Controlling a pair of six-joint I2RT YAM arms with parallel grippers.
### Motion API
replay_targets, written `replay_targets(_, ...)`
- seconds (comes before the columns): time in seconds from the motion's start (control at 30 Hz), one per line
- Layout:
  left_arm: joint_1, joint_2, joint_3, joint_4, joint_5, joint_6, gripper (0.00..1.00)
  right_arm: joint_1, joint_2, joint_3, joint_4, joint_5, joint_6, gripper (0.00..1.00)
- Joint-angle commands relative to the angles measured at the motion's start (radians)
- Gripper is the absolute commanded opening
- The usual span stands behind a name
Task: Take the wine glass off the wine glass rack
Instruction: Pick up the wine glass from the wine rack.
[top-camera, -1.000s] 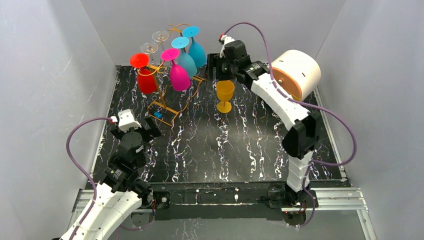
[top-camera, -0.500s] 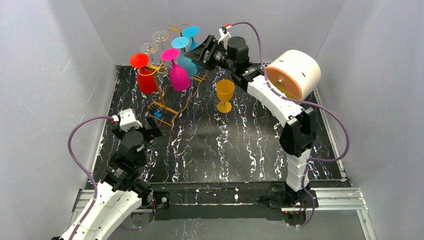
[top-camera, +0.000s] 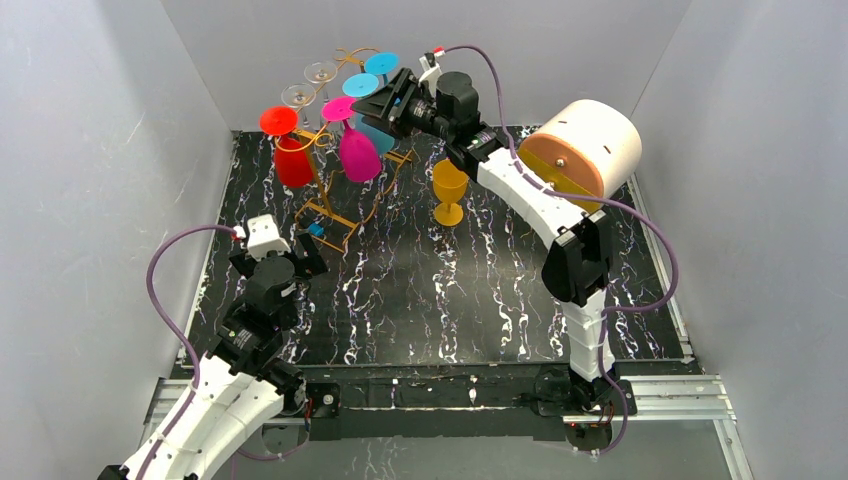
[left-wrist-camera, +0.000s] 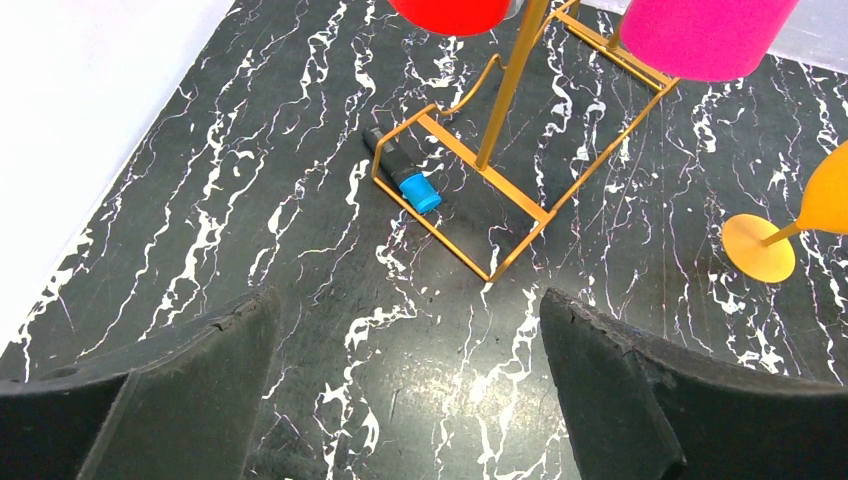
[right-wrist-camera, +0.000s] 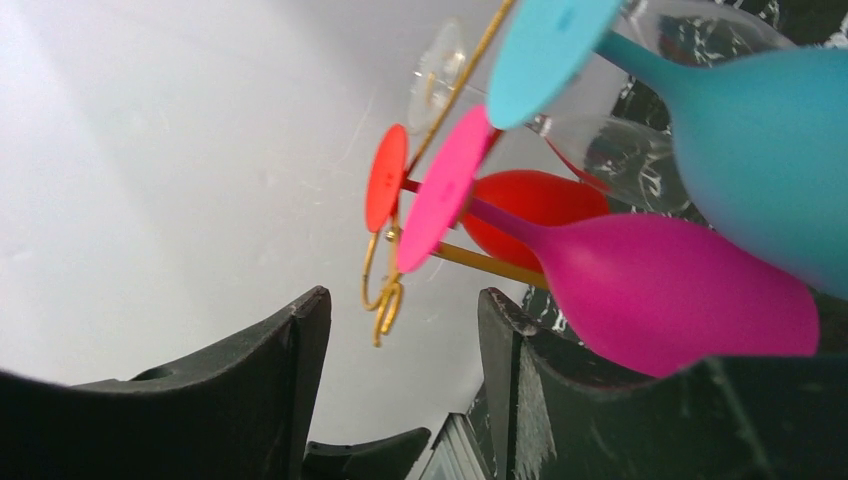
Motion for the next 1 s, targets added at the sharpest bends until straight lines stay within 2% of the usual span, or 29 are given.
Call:
replay_targets(0.0, 0.005, 0.001, 0.023, 0.000, -0.026, -0.014, 0.98, 0.004, 0.015, 0.069, 0.067, 0.030, 0.009, 0.63)
replay_targets(0.17, 0.006, 0.000, 0.023, 0.001, -0.025, -0.014, 0.98, 0.004, 0.069, 0.149, 0.010, 0.053, 0.003, 0.59)
replay_targets(0.4, 0.020, 0.004, 0.023, 0.005, -0.033, -0.008, 0.98, 0.004, 0.084, 0.180, -0.068, 0.125, -0.013, 0.51)
replay_targets(0.97, 0.055, 0.016, 0.017, 0.020, 0.059, 0.010, 0.98, 0.005, 0.152, 0.273, -0.090, 0.120, 0.003, 0.36)
